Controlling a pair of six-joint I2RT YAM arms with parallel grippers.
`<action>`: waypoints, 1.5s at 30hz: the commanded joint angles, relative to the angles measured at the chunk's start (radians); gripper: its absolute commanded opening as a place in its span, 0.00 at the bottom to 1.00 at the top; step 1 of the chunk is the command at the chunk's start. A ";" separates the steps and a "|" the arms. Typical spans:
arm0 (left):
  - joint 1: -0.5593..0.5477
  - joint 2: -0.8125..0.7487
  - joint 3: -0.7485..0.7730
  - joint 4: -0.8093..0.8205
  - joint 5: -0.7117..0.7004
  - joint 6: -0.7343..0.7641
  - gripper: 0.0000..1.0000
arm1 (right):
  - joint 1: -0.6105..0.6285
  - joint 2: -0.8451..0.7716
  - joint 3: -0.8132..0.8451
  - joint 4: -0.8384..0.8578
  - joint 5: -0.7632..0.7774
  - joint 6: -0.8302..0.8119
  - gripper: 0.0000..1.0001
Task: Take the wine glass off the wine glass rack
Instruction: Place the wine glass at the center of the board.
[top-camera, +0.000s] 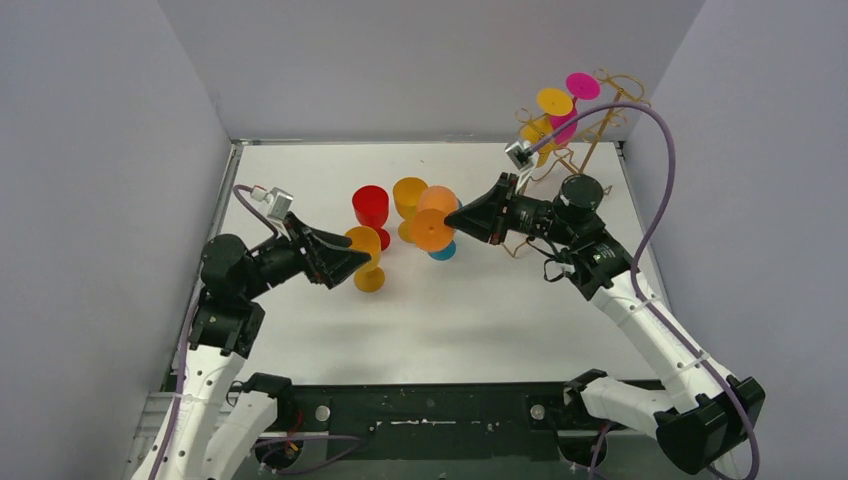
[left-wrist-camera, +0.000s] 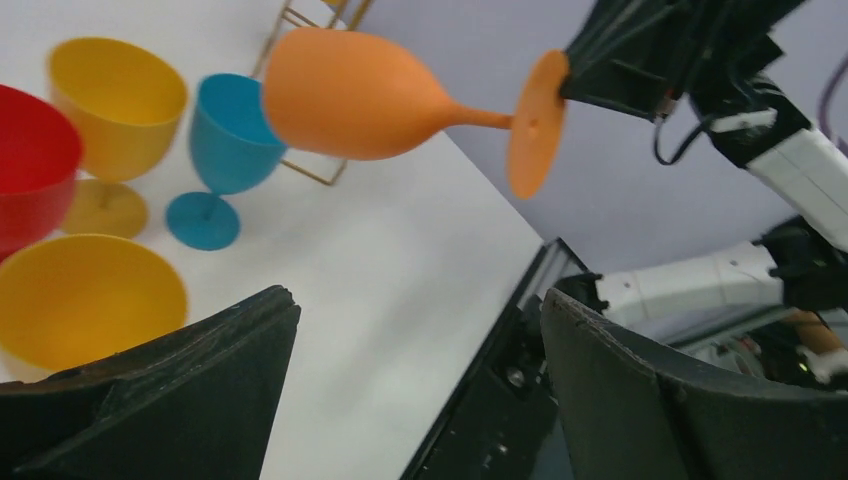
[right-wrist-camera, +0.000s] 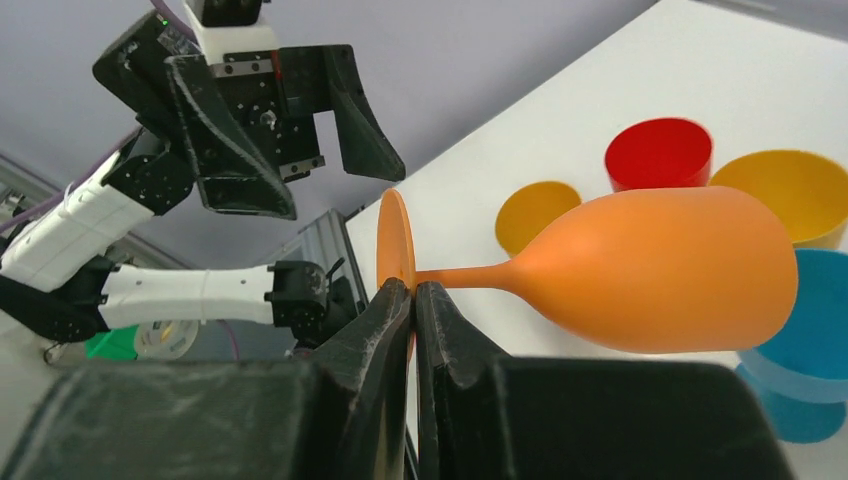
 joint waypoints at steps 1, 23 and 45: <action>-0.125 -0.084 -0.049 0.135 -0.023 -0.144 0.87 | 0.099 -0.045 -0.041 0.020 0.077 -0.083 0.00; -0.367 -0.023 -0.120 0.189 -0.024 -0.139 0.47 | 0.263 -0.052 -0.071 -0.074 0.148 -0.120 0.00; -0.487 -0.001 -0.149 0.266 -0.130 -0.119 0.00 | 0.298 -0.042 -0.123 -0.088 0.049 -0.078 0.15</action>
